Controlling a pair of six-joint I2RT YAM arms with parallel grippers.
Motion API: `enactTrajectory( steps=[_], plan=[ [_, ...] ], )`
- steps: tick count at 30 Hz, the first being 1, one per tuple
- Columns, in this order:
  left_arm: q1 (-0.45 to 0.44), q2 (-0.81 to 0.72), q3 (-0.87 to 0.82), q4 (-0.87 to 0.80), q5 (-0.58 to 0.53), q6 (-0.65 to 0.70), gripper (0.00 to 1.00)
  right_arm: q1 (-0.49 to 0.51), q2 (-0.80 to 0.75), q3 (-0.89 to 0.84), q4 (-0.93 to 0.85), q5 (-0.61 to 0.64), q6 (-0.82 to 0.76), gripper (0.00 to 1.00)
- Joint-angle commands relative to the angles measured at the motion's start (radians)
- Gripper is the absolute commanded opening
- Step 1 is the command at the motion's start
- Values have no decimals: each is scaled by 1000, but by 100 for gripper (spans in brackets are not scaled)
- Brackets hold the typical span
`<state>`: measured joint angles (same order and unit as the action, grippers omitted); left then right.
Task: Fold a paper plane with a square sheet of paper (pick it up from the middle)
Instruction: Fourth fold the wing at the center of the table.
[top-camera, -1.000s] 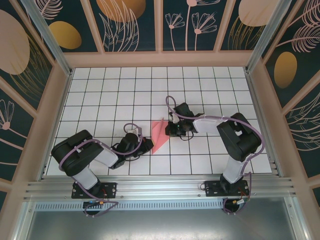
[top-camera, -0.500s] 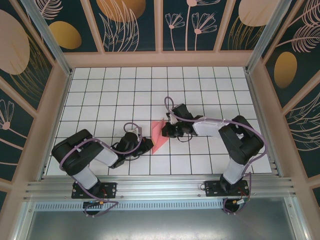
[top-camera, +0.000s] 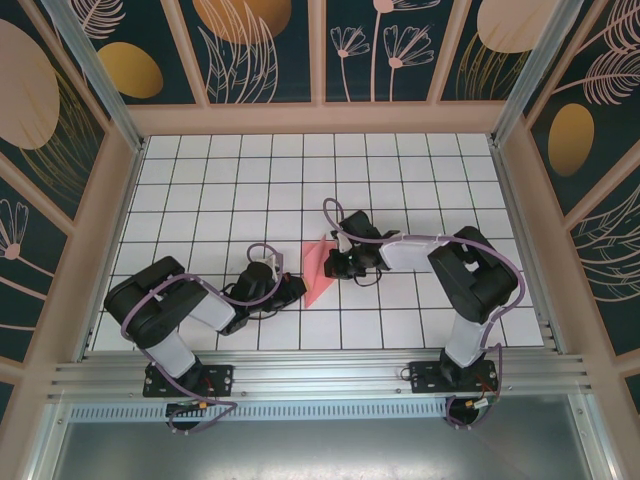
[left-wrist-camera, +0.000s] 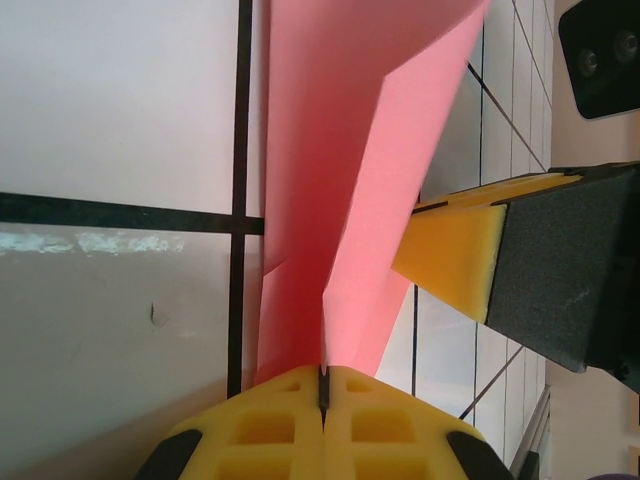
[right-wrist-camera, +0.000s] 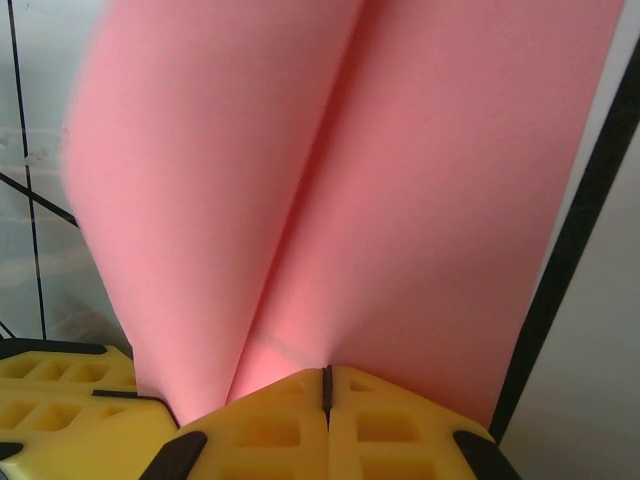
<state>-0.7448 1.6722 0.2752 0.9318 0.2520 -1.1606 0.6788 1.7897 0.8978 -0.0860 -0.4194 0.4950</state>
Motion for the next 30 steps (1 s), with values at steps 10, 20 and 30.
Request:
enactTrajectory(
  steps=[10,20,30],
  plan=[
    [11,68,-27,1,-34,-9,0,4,30,24,-55,48,-19,3],
    [10,90,-44,-9,-51,-39,0,4,-60,18,89,-70,50,5],
    [11,95,-35,-22,-50,-44,0,7,10,37,157,-136,87,5]
  ],
)
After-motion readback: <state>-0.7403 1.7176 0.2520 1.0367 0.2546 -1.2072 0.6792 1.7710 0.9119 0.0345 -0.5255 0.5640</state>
